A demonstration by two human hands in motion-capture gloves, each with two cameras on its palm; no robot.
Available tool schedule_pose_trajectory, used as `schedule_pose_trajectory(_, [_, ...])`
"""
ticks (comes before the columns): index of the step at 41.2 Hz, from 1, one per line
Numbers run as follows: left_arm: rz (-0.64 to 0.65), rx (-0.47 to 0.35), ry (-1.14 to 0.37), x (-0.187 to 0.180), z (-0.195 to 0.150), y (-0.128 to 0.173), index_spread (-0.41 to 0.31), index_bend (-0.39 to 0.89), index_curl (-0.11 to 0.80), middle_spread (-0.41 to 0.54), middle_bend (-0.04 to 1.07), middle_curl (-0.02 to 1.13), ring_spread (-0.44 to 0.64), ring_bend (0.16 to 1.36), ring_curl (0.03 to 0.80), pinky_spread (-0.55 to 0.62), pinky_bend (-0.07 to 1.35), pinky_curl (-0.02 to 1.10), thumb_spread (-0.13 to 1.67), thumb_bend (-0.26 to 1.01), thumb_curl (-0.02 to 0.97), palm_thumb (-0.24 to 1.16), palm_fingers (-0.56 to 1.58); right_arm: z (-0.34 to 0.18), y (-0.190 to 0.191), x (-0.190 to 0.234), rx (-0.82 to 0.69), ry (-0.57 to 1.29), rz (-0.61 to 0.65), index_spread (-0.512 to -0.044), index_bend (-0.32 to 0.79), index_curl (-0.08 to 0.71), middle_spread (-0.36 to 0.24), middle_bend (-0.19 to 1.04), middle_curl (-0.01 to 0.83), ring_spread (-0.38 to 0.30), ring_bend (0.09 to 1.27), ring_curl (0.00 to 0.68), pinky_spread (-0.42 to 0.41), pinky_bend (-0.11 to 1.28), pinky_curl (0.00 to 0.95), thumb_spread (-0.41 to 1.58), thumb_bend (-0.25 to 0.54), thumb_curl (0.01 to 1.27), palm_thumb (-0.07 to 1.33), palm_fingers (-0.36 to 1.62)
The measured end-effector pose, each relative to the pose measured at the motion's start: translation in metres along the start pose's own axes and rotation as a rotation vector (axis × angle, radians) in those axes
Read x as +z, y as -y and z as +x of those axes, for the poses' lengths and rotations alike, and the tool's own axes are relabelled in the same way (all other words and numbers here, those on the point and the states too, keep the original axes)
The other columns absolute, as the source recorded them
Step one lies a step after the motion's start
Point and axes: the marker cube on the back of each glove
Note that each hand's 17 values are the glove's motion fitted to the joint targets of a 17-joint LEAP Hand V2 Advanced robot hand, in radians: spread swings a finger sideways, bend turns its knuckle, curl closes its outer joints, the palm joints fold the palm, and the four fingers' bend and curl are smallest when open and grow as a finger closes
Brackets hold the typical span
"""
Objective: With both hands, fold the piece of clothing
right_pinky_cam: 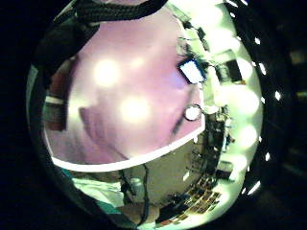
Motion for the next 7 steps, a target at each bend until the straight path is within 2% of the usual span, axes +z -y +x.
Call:
schedule_pose_trajectory(3, [-0.11, 0.019, -0.078, -0.005, 0.02, -0.016, -0.093, 0.14, 0.297, -0.006, 0.18, 0.37, 0.17, 0.59, 0.318, 0.43, 0.27, 0.35, 1.44, 0.0, 0.225, 0.29, 0.41, 0.018, -0.004, -0.003, 0.084, -0.111, -0.009, -0.334, 0.18, 0.254, -0.131, 0.27, 0.412, -0.083, 0.33, 0.309, 0.124, 0.44, 0.333, 1.24, -0.025, 0.4, 0.7, 0.59])
schedule_pose_trajectory(7, [-0.108, 0.039, -0.087, -0.011, 0.031, -0.016, -0.096, 0.14, 0.299, -0.012, 0.19, 0.37, 0.17, 0.59, 0.317, 0.43, 0.26, 0.35, 1.44, 0.0, 0.226, 0.29, 0.42, 0.028, -0.005, -0.005, 0.116, -0.125, 0.009, -0.341, 0.18, 0.276, -0.125, 0.24, 0.405, -0.045, 0.29, 0.299, 0.178, 0.38, 0.316, 1.28, -0.023, 0.38, 0.66, 0.5])
